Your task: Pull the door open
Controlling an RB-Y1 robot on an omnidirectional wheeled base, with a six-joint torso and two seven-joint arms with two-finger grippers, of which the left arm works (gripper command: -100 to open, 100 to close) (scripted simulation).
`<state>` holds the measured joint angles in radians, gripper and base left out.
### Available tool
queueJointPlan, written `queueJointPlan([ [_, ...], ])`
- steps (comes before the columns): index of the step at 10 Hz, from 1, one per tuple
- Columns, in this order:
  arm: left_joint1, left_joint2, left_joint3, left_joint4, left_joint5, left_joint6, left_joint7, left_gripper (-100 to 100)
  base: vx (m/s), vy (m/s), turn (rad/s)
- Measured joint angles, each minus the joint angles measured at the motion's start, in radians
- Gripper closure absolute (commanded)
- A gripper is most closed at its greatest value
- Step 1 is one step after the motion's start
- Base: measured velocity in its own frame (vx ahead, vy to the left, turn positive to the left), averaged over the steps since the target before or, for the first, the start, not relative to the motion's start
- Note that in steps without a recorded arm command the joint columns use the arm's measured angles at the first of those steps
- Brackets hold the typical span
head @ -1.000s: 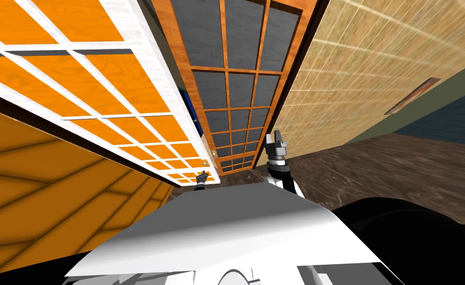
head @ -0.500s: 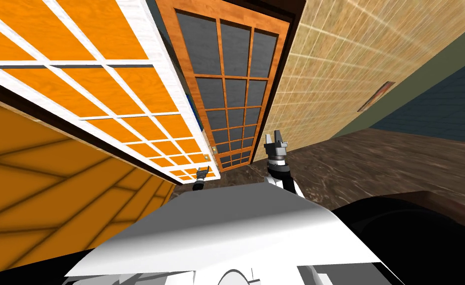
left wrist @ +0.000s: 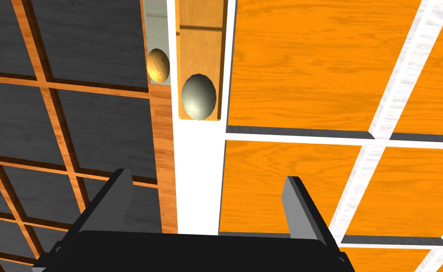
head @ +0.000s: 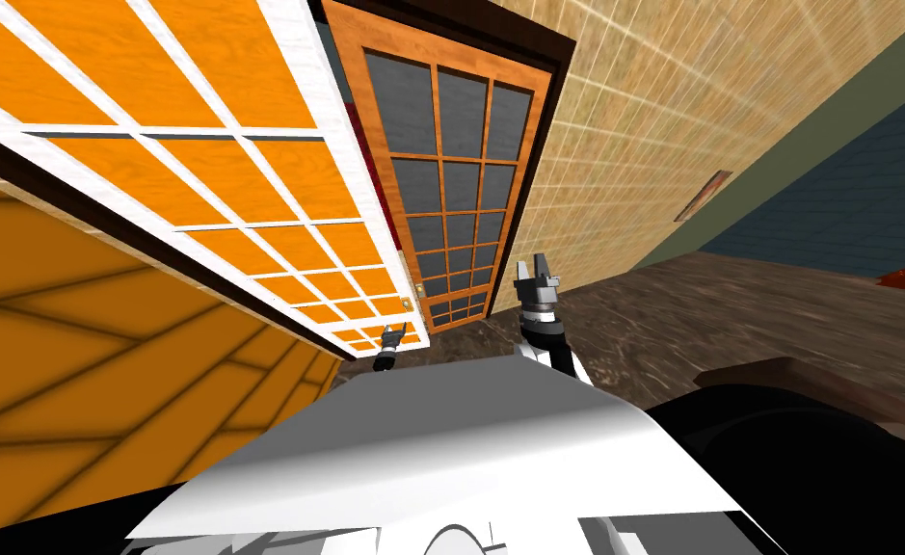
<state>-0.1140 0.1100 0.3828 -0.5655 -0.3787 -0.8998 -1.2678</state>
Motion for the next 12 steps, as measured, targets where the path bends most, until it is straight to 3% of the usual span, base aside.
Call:
queueJointPlan([
  [1, 0.021, 0.011, 0.005, -0.006, 0.005, -0.007, 0.01, -100, 0.125, -0.045, -0.111],
  [2, 0.007, 0.035, 0.024, 0.063, 0.019, -0.039, 0.006, -100, 0.127, -0.029, -0.044],
  [5, 0.076, 0.056, 0.031, -0.007, 0.028, -0.032, 0.046, -100, 0.161, -0.02, -0.093],
  [7, 0.062, 0.071, 0.041, 0.027, 0.037, -0.054, 0.047, -100, 0.199, -0.009, -0.115],
  [9, 0.063, 0.074, 0.043, 0.006, 0.04, -0.053, 0.054, -100, 0.242, -0.033, -0.083],
  [10, 0.046, 0.08, 0.046, 0.023, 0.043, -0.061, 0.054, -100, 0.101, -0.013, 0.008],
  [11, 0.045, 0.081, 0.046, 0.026, 0.044, -0.066, 0.052, 100, -0.021, -0.003, 0.008],
  [12, 0.046, 0.081, 0.046, 0.024, 0.043, -0.064, 0.053, 100, -0.036, 0.003, -0.024],
])
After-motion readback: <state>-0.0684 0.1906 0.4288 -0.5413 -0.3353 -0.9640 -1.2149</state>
